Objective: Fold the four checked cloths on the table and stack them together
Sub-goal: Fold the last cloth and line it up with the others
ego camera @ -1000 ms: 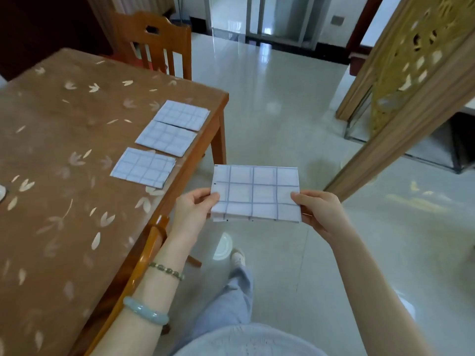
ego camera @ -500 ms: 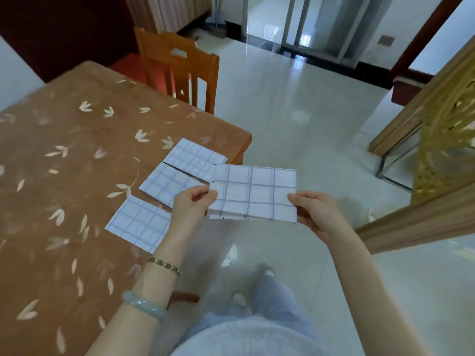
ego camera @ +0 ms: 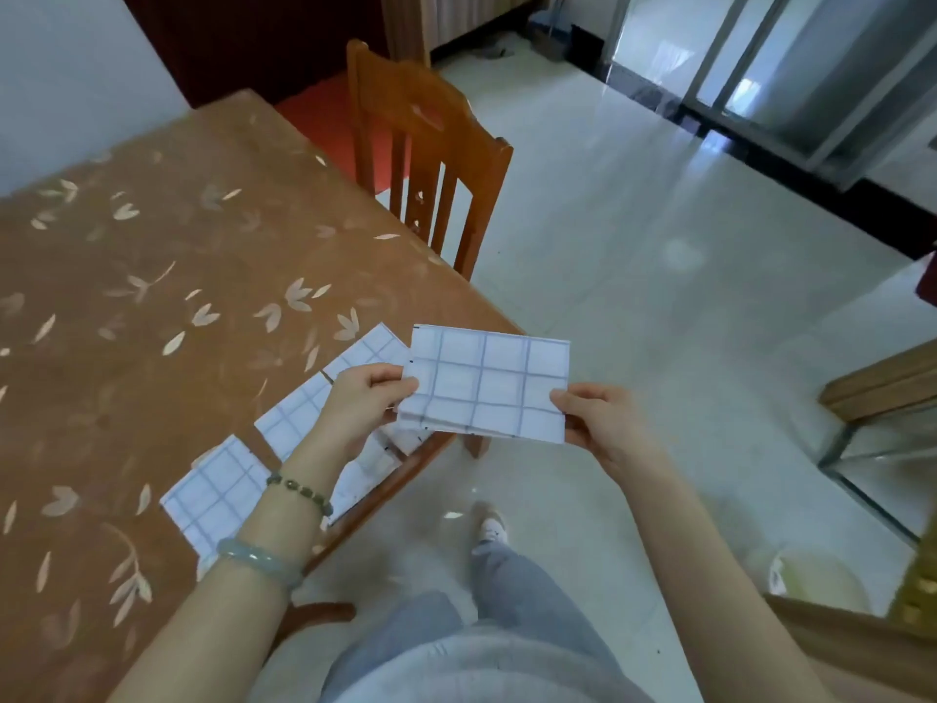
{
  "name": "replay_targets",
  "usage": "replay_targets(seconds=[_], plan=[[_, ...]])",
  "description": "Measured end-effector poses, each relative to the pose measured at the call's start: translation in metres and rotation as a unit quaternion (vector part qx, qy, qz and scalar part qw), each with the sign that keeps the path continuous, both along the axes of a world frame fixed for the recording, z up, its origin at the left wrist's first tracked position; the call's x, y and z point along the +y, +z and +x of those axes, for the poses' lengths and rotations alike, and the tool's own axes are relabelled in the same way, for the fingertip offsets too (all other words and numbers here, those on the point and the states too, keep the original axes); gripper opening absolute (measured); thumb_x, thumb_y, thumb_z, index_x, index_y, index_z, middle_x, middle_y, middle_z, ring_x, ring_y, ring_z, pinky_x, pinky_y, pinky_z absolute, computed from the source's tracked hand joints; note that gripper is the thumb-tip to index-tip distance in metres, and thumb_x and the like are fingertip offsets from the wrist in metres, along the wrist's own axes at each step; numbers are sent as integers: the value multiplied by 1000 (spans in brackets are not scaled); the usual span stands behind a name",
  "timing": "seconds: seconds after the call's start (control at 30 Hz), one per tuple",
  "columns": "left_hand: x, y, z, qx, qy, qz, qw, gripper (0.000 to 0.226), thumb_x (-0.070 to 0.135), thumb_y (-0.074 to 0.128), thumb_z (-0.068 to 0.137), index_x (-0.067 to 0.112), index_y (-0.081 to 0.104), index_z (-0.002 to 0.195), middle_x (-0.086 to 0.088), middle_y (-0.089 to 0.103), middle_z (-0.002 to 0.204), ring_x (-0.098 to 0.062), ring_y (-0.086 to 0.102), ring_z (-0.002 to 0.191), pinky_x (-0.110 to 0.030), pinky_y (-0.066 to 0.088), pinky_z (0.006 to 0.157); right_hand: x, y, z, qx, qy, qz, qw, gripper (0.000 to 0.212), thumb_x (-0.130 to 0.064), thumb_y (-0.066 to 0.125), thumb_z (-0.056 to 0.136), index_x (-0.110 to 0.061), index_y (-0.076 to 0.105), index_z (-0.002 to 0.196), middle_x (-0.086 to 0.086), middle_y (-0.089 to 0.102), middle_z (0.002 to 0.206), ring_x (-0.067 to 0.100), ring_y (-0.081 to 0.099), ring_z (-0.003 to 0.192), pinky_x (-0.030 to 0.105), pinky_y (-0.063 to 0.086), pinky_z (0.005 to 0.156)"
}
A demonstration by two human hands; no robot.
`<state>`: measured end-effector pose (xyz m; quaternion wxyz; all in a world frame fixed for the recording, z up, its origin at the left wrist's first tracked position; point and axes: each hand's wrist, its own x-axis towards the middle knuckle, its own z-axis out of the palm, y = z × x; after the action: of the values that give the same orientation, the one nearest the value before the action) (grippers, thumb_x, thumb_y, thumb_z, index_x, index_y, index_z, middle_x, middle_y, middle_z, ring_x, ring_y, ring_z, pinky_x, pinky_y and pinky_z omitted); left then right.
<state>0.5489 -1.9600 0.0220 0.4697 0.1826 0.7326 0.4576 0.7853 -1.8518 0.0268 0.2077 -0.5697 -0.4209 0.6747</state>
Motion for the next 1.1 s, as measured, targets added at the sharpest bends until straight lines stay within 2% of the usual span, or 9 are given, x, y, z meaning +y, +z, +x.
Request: replay_targets(seconds=[0.17,0.43,0.57,0.63,0.7,0.8,0.87,1.03,1.1], plan=[[45,-16,-29,12,22,-28,999,9,9,70,84,16,67,80,-9,60,84,-22,56,79,-33,46,74,45,-20,-31,-3,8,-22,1000,12,1,63,85,5,63,97,14,65,82,16,66,62,23,55,53],[110,-40,-81,23,3,-77,997,3,11,68,86,14,67,85,-4,63,87,-16,57,74,-23,43,60,76,-60,-75,-30,-1,-103,994,4,2,66,82,0,62,82,15,64,77,19,62,65,29,59,66],[140,-54,-101,54,-47,-78,994,8,8,67,86,6,69,94,-6,64,86,-14,57,72,-21,45,62,78,-77,-97,-73,-37,-128,988,8,3,69,80,2,63,86,15,62,71,13,62,46,20,54,47],[151,-62,-109,79,-81,-81,990,18,7,68,85,0,69,102,-11,67,93,-18,60,81,-26,49,73,76,-84,-106,-91,-67,-140,984,8,5,70,78,2,62,80,14,60,66,9,58,37,19,52,42],[159,-71,-115,115,-106,-89,984,16,8,70,82,5,71,97,-8,68,91,-20,62,85,-29,49,81,73,-88,-113,-124,-78,-146,978,10,2,72,76,2,63,79,16,62,64,14,59,40,21,51,41],[169,-83,-120,181,-151,-114,965,7,13,71,81,19,70,84,1,66,82,-17,62,82,-25,48,72,68,-92,-122,-149,-87,-153,973,16,-1,75,74,-4,60,71,15,64,61,21,62,48,21,47,38],[171,-88,-122,229,-182,-125,948,6,15,68,82,18,70,88,2,66,84,-15,60,80,-24,43,65,65,-94,-127,-165,-90,-150,971,19,-1,75,75,-7,58,69,13,64,60,23,64,52,20,45,36],[169,-99,-123,276,-209,-159,925,10,22,67,82,25,69,92,8,67,90,-15,64,86,-31,52,82,64,-98,-130,-196,-84,-152,965,17,-1,75,74,-8,60,73,12,64,60,20,62,47,21,43,38],[166,-105,-123,275,-211,-160,924,11,23,67,81,24,69,92,7,68,90,-15,64,88,-30,51,78,65,-98,-129,-215,-75,-154,962,15,-3,75,75,-8,61,75,12,67,62,17,63,46,24,49,43]])
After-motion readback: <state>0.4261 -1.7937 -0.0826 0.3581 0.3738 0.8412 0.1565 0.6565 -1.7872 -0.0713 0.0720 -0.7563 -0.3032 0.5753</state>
